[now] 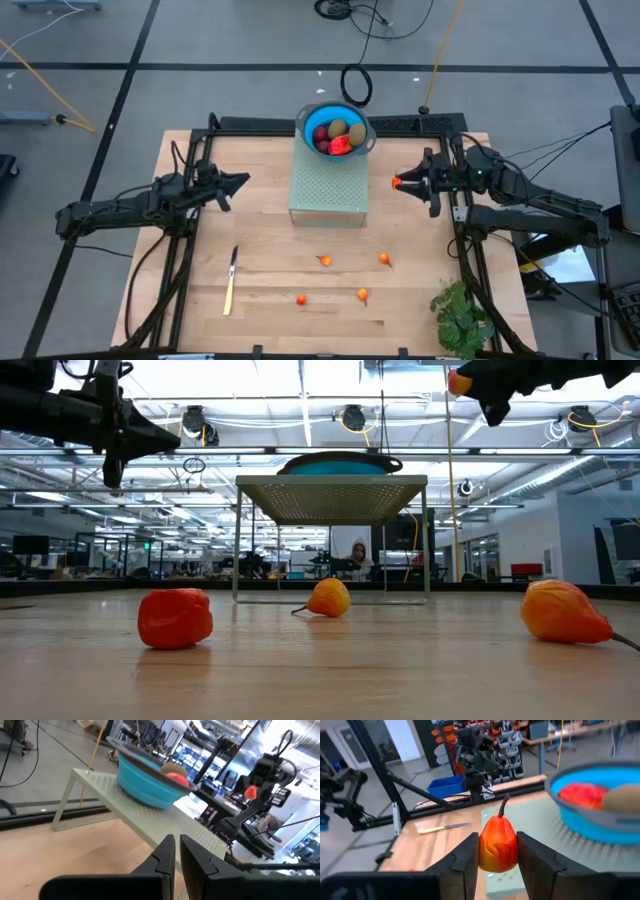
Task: Pick & Place Fruit
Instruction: Put the peach into the blue strainer bowl on the shelf
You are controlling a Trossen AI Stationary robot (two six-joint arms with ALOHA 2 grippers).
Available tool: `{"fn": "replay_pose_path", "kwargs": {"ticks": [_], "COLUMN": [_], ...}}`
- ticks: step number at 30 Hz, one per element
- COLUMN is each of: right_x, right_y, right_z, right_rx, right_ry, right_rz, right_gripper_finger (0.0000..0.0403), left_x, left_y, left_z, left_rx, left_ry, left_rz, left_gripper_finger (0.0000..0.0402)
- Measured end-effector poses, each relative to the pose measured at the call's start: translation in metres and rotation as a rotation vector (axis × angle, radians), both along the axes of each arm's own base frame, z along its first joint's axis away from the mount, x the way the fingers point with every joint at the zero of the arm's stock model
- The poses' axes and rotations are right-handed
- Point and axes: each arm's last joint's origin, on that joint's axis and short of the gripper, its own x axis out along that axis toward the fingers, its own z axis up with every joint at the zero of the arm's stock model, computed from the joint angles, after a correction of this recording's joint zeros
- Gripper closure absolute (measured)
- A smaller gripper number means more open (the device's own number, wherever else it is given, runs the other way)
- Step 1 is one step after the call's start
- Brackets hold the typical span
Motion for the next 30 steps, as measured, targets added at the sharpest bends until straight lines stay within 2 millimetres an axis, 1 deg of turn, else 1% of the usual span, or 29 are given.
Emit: {"fn": "replay_pose_path", "kwargs": {"ticks": [8, 13, 21, 25, 30], "right_x": [0.0, 0.0, 0.001, 0.001, 0.001], "right_y": [0.0, 0.0, 0.0, 0.0, 0.003], "right_z": [0.004, 0.004, 0.004, 0.008, 0.015], "right_rx": [-0.248, -0.362, -0.404, -0.419, -0.466], "right_ry": [-0.038, -0.038, -0.042, -0.082, -0.176], "right_rz": [0.025, 0.038, 0.041, 0.039, 0.148], "right_gripper_finger": [0.0289, 0.0291, 0.029, 0.0291, 0.0289], "left_x": [0.0, 0.0, 0.0, 0.0, 0.0], "left_y": [0.0, 0.0, 0.0, 0.0, 0.0], "left_z": [-0.002, -0.002, -0.002, -0.002, -0.002], "left_rx": [-0.004, -0.006, -0.004, -0.004, -0.004], "left_ry": [0.02, 0.019, 0.02, 0.02, 0.02], "left_rz": [0.0, 0.0, 0.0, 0.0, 0.0], "left_gripper_finger": [0.0376, 0.0376, 0.0376, 0.0376, 0.0376]}}
